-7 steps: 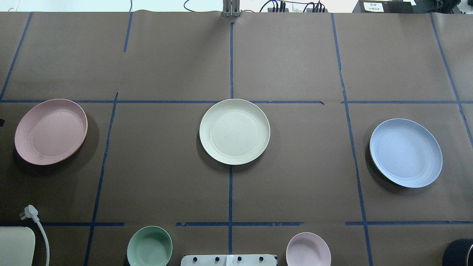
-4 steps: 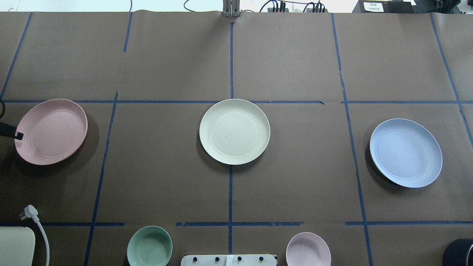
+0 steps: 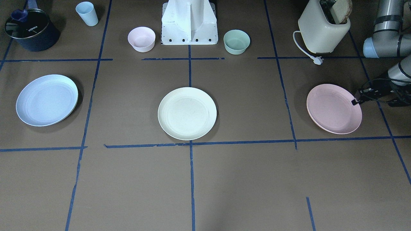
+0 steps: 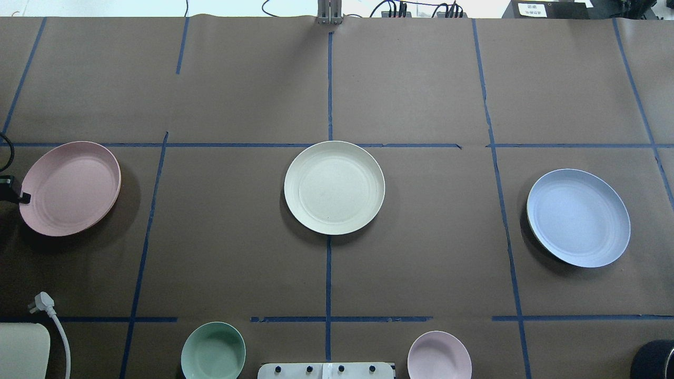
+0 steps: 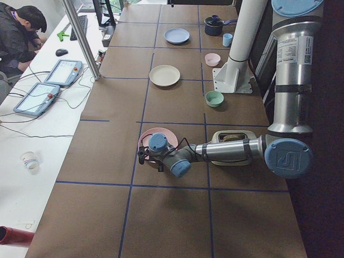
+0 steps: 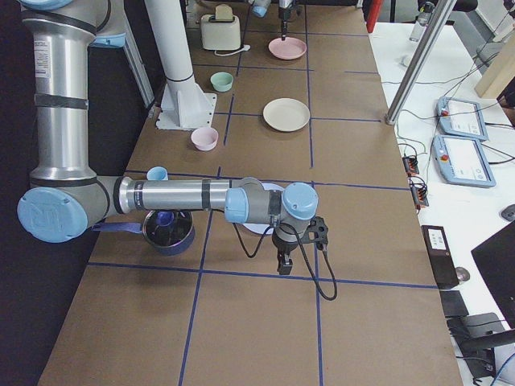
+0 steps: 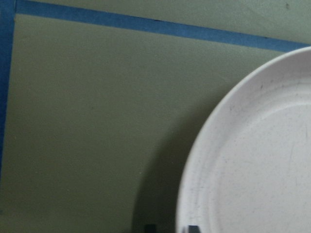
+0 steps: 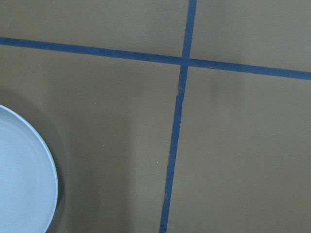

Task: Stack three plates with pink and blue
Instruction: 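Reach the left gripper to the pink plate's rim and grasp it, then lift the pink plate with the left gripper and carry it onto the cream plate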

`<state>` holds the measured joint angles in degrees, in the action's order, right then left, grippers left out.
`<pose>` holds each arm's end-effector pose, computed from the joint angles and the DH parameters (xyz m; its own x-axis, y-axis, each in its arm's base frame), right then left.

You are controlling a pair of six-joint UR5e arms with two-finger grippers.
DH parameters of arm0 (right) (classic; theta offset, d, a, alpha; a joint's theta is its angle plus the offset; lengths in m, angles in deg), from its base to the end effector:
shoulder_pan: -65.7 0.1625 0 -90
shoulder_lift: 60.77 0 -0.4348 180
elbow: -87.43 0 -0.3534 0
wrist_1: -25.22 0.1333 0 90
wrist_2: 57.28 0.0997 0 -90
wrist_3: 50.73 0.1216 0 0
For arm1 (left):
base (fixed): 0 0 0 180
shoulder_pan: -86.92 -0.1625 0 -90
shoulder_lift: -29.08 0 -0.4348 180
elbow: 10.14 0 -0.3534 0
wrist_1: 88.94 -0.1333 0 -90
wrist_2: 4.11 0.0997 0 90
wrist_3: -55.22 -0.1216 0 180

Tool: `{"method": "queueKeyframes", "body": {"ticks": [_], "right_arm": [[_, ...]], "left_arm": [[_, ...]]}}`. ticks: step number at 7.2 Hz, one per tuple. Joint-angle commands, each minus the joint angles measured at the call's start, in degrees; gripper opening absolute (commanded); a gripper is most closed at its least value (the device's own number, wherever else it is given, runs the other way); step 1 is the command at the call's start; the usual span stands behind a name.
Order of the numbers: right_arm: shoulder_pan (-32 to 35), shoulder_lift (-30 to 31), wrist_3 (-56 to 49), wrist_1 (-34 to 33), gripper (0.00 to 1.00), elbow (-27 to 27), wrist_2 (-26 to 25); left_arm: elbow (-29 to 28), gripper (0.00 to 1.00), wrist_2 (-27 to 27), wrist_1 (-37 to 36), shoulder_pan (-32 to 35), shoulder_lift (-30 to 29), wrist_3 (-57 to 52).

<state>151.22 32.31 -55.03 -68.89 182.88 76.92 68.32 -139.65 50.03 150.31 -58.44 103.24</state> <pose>0.0150 -0.4292 0.6722 0.7085 -0.1095 0.6972 0.1316 0.9911 0.0220 0.1620 -0.4273 0.6952 0.5693 -0.0904 -0.8172 0.0838 0.9951 -0.0517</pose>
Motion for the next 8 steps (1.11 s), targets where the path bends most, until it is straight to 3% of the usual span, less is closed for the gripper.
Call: {"method": "queueKeyframes", "body": {"ticks": [1,2,3,5,6,8], "right_arm": [[0.0,0.2,0.0,0.1,1.0,0.0,0.0],[0.0,0.2,0.0,0.1,1.0,0.1,0.0],[0.0,0.2,0.0,0.0,1.0,0.1,0.0],[0.0,0.2,0.0,0.0,1.0,0.1,0.0],[0.0,0.2,0.1,0.0,1.0,0.0,0.0],[0.0,0.2,0.1,0.0,1.0,-0.1,0.0]], "left_arm": [[1.7,0.0,-0.3,0.1,0.0,-0.3,2.2],[5.6,0.0,-0.9,-0.1,0.0,-0.5,7.0],[8.7,0.0,-6.7,-0.1,0.0,-2.1,15.0],[13.7,0.0,-8.3,-0.5,-3.1,-9.9,30.1],[13.7,0.0,-5.2,-1.2,-7.8,-14.9,35.9],[13.7,0.0,7.8,-13.7,-19.0,-26.5,40.5]]}}
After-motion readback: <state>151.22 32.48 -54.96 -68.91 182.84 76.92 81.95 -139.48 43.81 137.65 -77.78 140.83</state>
